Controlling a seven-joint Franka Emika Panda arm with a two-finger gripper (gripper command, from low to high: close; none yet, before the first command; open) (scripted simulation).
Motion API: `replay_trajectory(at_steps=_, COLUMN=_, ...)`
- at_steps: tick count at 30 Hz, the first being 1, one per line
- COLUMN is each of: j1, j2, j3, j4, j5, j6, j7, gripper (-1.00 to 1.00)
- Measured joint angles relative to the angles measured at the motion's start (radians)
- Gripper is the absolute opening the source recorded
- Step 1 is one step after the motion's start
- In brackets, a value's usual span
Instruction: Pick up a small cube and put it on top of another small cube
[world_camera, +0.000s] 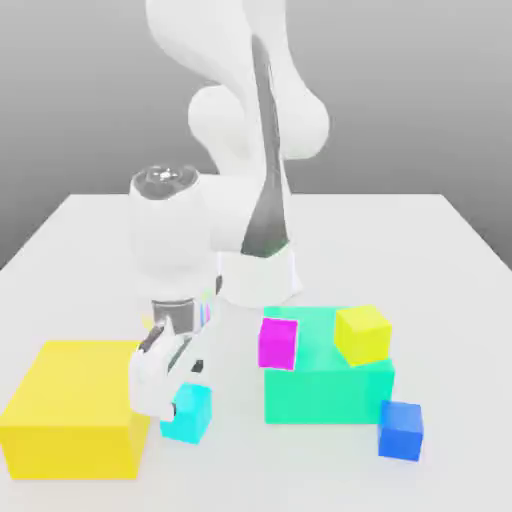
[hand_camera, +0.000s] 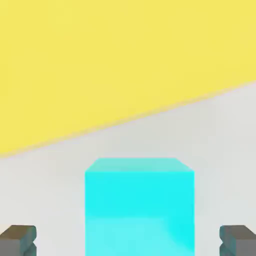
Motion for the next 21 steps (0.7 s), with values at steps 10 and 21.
replay_trajectory(at_steps=10, j1=0.073, j2=0.077, j3=-0.085, j4=0.012, j5=-0.050, j6=0.064, j7=0.036, gripper=-1.00)
replay_trajectory(at_steps=21, j1=0.015, j2=-0.163, j3=0.039, j4=-0.034, j5=0.142, j6=-0.123, j7=-0.119, gripper=-1.00)
